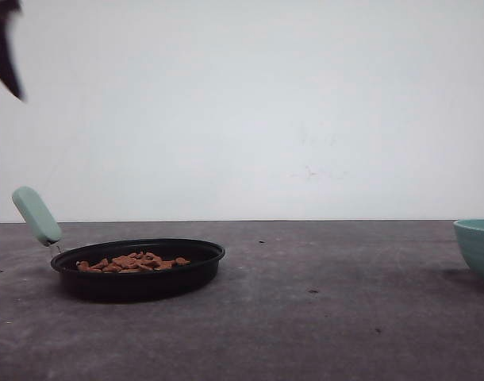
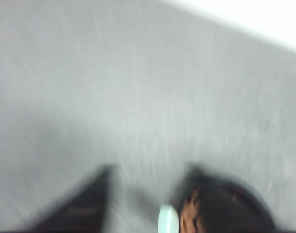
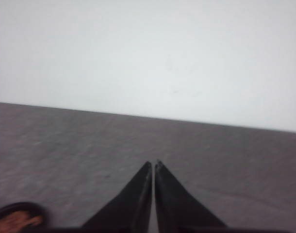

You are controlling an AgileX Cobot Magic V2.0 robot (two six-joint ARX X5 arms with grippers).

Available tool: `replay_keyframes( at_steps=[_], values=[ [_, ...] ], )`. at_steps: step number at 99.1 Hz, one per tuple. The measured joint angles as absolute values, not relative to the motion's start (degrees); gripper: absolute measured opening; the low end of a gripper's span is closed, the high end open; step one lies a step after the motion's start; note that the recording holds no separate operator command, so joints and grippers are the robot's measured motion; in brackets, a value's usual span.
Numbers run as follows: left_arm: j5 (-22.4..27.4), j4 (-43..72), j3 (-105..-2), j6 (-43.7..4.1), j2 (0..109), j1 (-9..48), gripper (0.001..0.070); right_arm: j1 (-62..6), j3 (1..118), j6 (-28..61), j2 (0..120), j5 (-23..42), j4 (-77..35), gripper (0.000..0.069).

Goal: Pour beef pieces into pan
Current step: 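Release the pan handle and raise the left gripper away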

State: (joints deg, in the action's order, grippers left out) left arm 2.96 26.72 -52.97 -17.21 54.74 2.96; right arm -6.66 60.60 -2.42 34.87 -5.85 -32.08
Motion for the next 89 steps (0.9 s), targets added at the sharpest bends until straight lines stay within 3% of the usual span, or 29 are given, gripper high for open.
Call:
replay_keyframes(
  at_steps=[6, 16, 36, 89],
  values=[
    [1.69, 26.5, -52.97, -15.44, 49.52, 3.53, 0.0079, -6.68, 56.29, -1.85, 32.53, -4.19, -28.69, 0.0007],
    [1.54, 27.49, -52.97, -10.74, 41.01, 3.66, 0.0022, -6.68, 48.29, -1.48, 27.62, -0.51, -24.03, 0.0007],
    [1.41, 35.66, -51.03, -3.86, 30.0, 3.62, 0.0014, -6.76, 34.24, -1.26, 20.23, 3.92, -18.96, 0.0007],
    [1.43, 36.88, -49.84, -3.64, 24.69, 3.62, 0.0014, -7.14, 32.75, -1.23, 19.86, 2.96, -16.36, 0.0007]
  ],
)
